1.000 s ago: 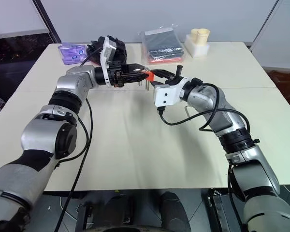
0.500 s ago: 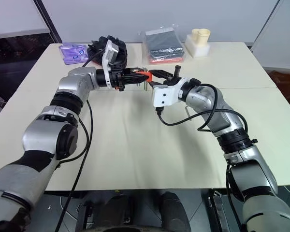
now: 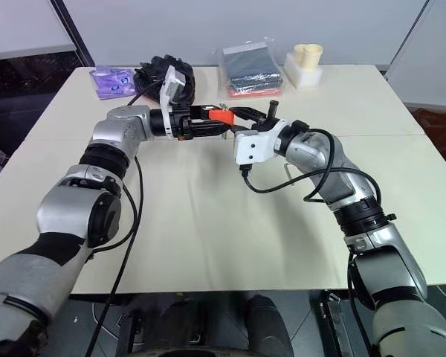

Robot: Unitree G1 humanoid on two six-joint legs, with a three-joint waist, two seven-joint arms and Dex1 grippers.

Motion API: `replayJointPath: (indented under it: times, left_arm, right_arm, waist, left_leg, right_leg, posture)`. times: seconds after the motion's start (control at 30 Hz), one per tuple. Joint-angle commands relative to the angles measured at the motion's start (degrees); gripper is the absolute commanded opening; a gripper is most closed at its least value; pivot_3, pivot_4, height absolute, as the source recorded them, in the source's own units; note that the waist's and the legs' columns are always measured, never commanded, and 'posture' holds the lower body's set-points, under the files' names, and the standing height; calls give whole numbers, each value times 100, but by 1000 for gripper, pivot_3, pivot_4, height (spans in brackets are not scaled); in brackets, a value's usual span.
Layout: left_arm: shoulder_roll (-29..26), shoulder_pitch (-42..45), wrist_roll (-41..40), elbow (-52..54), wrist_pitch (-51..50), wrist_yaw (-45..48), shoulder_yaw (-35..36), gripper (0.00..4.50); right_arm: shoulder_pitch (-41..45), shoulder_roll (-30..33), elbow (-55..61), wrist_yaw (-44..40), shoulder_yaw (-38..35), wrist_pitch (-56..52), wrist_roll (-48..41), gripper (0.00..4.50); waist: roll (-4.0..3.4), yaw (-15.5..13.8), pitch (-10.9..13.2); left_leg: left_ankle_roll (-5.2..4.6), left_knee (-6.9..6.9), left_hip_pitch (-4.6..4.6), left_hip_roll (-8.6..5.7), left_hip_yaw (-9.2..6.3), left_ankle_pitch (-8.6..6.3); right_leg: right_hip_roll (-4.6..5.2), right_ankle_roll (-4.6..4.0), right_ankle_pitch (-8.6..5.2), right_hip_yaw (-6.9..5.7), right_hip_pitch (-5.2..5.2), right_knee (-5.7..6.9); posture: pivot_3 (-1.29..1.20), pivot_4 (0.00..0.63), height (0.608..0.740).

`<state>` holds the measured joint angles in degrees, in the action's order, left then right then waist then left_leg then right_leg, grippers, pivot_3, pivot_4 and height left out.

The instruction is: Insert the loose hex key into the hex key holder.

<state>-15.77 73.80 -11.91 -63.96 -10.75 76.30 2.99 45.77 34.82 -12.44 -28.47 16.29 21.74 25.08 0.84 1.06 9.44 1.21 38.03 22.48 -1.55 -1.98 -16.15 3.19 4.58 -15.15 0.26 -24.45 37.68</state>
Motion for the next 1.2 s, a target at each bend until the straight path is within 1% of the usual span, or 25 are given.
replayJointPath:
  times: [0.03,0.1,0.13,0.17,0.2,0.33,0.63,0.8,0.83,0.87,0.93,0.97,1.0,1.03,1.13,1.2]
  left_arm:
    - [-8,11,-51,246,49,69,52,3392]
    - [2,3,-70,261,27,93,62,3392]
    - [7,-1,-78,267,19,99,68,2867]
    - [10,-4,-83,273,14,105,72,2508]
    - [15,-13,-86,289,4,110,73,2056]
    - [25,-59,-91,360,-41,154,69,48]
    - [9,-101,0,399,27,115,6,48]
    - [-88,-125,57,411,170,128,-24,48]
    - [-101,-121,55,416,173,134,-22,0]
    - [-113,-118,52,423,172,140,-20,0]
    - [-151,-124,57,450,201,157,-21,0]
    - [-181,-137,72,480,224,176,-32,0]
    - [-212,-154,89,506,251,198,-46,0]
    - [-255,-184,105,551,273,234,-62,0]
    - [-401,-329,146,781,383,332,-125,0]
    - [-487,-475,186,1026,567,354,-201,0]
  right_arm:
    - [167,-23,247,65,-180,46,-52,1008]
    - [167,-22,254,58,-172,69,-55,1008]
    - [165,-21,258,54,-168,76,-55,1008]
    - [164,-19,260,53,-165,84,-51,1008]
    - [158,-16,269,52,-162,89,-46,1008]
    - [132,-9,309,42,-158,105,-35,1008]
    - [110,-26,340,38,-194,38,-69,1008]
    - [30,19,378,-45,-262,-13,-205,1008]
    - [28,20,380,-71,-278,-41,-243,1808]
    - [28,31,379,-111,-281,-69,-264,2112]
    - [11,94,373,-160,-292,-111,-251,3004]
    - [-22,158,393,-184,-332,-164,-227,3515]
    - [-58,233,412,-196,-381,-205,-201,4126]
    - [-120,357,443,-245,-457,-296,-189,4436]
    - [-395,767,564,-485,-729,-599,-345,4436]
    - [-613,762,735,-652,-1067,-1207,-802,4436]
  waist:
    - [0,0,0]
    - [0,1,0]
    - [0,0,0]
    - [0,1,0]
    - [0,1,0]
    - [0,3,0]
    - [0,3,0]
    - [0,3,0]
    - [0,2,0]
    - [0,3,0]
    - [0,2,0]
    - [0,0,0]
    - [0,0,0]
    - [0,0,0]
    - [0,-26,0]
    - [1,-27,0]
  left_leg:
    - [0,0,0,0,0,0]
    - [0,0,0,0,0,0]
    - [0,0,0,0,0,0]
    - [0,0,0,0,0,0]
    - [0,0,0,0,0,0]
    - [0,0,-1,0,0,0]
    - [0,1,-1,0,1,0]
    - [0,1,-1,0,1,0]
    - [0,1,-1,0,1,0]
    - [0,1,-1,0,1,0]
    - [0,1,-1,0,0,0]
    - [0,1,-1,0,0,0]
    - [0,1,-1,0,0,0]
    - [0,1,-1,0,1,0]
    - [-1,1,-1,0,1,-1]
    - [-3,2,-1,-2,3,-2]
  right_leg:
    - [0,0,0,0,0,0]
    - [0,0,0,0,0,0]
    - [0,0,0,0,0,0]
    - [0,0,0,0,0,0]
    - [0,0,0,0,0,0]
    - [-1,0,0,2,-1,2]
    - [-1,0,0,6,-1,3]
    - [-1,0,0,6,-1,3]
    - [-1,0,0,6,-1,4]
    - [-1,0,0,6,-1,4]
    - [-1,0,0,6,-2,4]
    - [-1,0,0,6,-2,5]
    - [-1,0,0,6,-2,5]
    - [-1,0,0,6,-2,5]
    - [0,0,0,7,-2,5]
    - [1,0,0,12,-2,4]
  posture:
    - [0,150,740]
    - [0,150,740]
    - [0,150,740]
    - [0,150,740]
    - [0,150,740]
    - [0,150,740]
    - [0,150,740]
    - [0,150,740]
    - [0,150,740]
    - [0,150,740]
    - [0,150,740]
    - [0,150,740]
    - [0,150,740]
    - [0,150,740]
    - [0,150,740]
    - [0,150,740]
